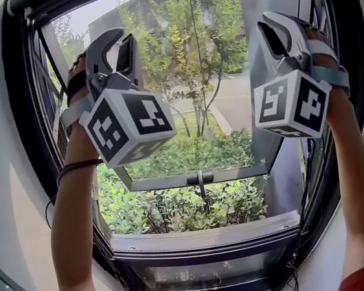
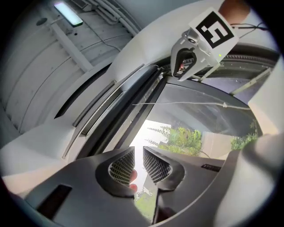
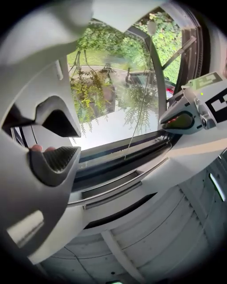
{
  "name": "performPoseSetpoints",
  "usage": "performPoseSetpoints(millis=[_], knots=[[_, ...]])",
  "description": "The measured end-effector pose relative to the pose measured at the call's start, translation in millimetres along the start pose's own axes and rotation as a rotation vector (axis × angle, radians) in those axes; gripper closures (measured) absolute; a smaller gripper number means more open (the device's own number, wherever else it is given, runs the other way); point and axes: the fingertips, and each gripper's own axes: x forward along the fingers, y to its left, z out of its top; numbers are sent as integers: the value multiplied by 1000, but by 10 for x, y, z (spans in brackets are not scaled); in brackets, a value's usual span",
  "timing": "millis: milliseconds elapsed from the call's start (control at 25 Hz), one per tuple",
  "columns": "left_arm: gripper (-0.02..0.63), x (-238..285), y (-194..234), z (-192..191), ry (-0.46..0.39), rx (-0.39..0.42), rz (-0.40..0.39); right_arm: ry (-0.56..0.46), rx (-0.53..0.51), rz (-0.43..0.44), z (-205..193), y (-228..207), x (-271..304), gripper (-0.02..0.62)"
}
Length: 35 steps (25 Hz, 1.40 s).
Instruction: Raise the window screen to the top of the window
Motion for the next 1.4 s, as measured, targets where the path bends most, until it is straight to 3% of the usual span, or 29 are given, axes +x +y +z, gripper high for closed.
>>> performPoseSetpoints(millis=[200, 560, 1040, 1400], knots=[[554, -300, -167, 45, -50, -97, -16, -31, 156, 13, -21, 97, -229, 522], [554, -694, -489, 57, -85, -260, -55, -83, 292, 11, 89, 188, -664, 522], [554, -1193, -889, -227, -42, -409, -109, -103, 532, 66, -38, 575, -1249, 522], [554, -1675, -1191, -538, 40, -527, -146, -39, 624, 173, -208, 1081, -1595, 522]])
